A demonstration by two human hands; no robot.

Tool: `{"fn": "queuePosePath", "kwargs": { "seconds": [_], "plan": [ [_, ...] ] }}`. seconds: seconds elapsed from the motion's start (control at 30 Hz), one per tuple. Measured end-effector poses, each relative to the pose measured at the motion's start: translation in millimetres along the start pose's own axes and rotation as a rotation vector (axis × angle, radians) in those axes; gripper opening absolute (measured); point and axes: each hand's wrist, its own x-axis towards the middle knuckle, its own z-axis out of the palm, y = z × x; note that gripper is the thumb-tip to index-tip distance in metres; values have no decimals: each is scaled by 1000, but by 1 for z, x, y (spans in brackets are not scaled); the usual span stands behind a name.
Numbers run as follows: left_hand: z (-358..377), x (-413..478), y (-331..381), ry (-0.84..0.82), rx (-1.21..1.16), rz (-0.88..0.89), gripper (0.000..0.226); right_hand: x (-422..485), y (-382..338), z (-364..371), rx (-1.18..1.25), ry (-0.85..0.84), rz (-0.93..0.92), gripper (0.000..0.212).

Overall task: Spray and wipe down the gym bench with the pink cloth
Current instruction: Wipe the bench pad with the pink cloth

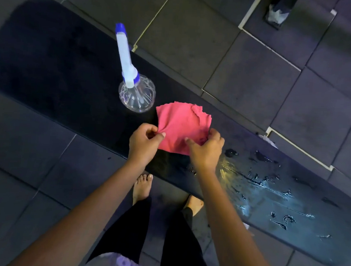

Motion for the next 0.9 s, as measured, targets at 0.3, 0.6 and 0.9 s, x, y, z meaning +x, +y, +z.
{"fn": "queuePosePath", "kwargs": {
  "seconds": [0.3,0.6,0.9],
  "plan": [
    [-4,-3,23,-195,-297,-381,6,13,-10,-8,281,-136,354,10],
    [15,-11,65,-396,-618,-104,37,19,-18,-78,932,-217,-66,31],
    [36,-17,12,-95,670,519,31,17,57,-91,-382,77,-215,49]
  ]
}}
